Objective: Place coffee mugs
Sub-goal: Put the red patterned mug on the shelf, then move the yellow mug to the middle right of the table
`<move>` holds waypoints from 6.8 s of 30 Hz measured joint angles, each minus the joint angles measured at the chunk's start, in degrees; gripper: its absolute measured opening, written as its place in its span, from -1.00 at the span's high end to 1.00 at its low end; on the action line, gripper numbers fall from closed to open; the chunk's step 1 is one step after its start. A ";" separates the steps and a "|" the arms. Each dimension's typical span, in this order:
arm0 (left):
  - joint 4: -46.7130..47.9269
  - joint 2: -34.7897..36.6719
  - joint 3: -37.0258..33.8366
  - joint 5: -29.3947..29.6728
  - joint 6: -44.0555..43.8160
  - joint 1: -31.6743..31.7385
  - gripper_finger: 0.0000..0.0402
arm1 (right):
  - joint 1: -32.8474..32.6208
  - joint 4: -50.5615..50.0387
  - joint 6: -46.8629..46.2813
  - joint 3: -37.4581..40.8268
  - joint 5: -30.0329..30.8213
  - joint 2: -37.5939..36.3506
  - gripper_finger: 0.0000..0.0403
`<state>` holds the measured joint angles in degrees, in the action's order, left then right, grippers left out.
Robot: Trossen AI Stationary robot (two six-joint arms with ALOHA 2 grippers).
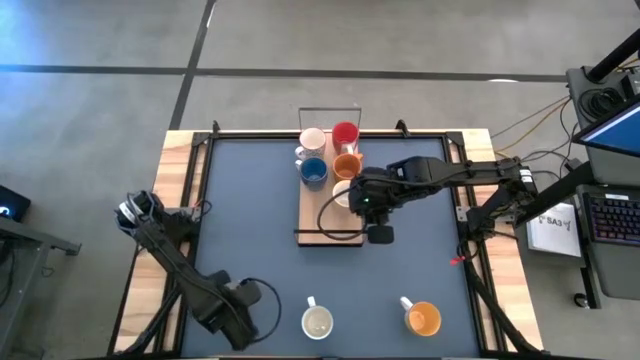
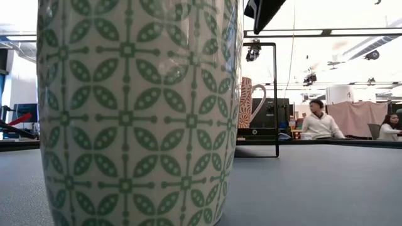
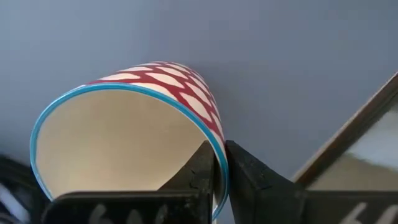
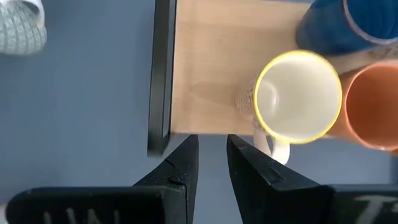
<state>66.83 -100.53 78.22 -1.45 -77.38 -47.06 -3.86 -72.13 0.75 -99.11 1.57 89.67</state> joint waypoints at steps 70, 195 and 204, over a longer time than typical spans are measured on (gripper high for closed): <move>-13.75 7.92 0.61 12.77 88.28 42.42 0.95 | 0.00 -8.33 0.35 7.74 -0.07 -6.54 0.64; -8.11 8.15 13.99 11.51 73.56 45.27 0.50 | -5.68 -4.57 -20.95 25.71 -0.45 -19.65 0.64; -3.88 10.78 13.97 15.85 59.57 36.85 0.50 | -19.38 4.38 -34.21 34.80 -0.99 -24.73 0.64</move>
<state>62.94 -89.76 92.18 14.41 -17.80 -10.21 -23.24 -67.75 -33.45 -64.31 0.58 64.94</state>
